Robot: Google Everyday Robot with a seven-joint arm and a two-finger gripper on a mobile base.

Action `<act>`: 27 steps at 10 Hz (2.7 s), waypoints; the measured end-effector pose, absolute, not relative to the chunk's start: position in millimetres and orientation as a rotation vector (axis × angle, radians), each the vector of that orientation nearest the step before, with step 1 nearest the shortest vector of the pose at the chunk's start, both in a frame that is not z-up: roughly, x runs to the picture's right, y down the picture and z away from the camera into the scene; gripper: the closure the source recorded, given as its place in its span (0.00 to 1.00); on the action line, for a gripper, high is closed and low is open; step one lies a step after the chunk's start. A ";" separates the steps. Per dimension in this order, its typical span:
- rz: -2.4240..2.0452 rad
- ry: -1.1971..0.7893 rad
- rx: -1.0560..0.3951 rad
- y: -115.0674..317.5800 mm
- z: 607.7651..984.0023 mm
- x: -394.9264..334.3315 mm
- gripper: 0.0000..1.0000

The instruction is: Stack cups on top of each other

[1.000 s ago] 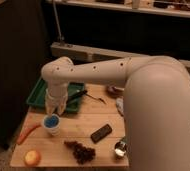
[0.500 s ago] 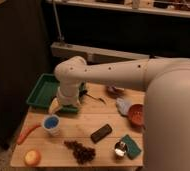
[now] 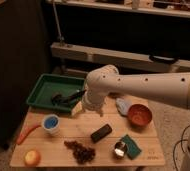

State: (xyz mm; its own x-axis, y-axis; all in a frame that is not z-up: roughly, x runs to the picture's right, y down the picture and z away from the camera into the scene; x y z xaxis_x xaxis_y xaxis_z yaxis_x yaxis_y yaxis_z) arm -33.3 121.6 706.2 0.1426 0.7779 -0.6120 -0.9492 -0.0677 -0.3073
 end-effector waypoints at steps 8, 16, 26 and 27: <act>1.445 0.277 -0.783 121.6 706.1 -35.2 0.20; 1.473 0.186 -0.811 140.7 652.1 1.3 0.51; 1.524 0.152 -0.848 167.5 587.0 100.4 0.20; 1.525 0.152 -0.847 167.4 586.9 100.8 0.20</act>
State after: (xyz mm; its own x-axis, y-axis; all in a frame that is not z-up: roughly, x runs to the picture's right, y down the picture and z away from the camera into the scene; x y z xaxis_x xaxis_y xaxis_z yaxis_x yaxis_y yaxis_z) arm 100.8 167.4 586.9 0.0965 0.8071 -0.5825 -0.9064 -0.1705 -0.3865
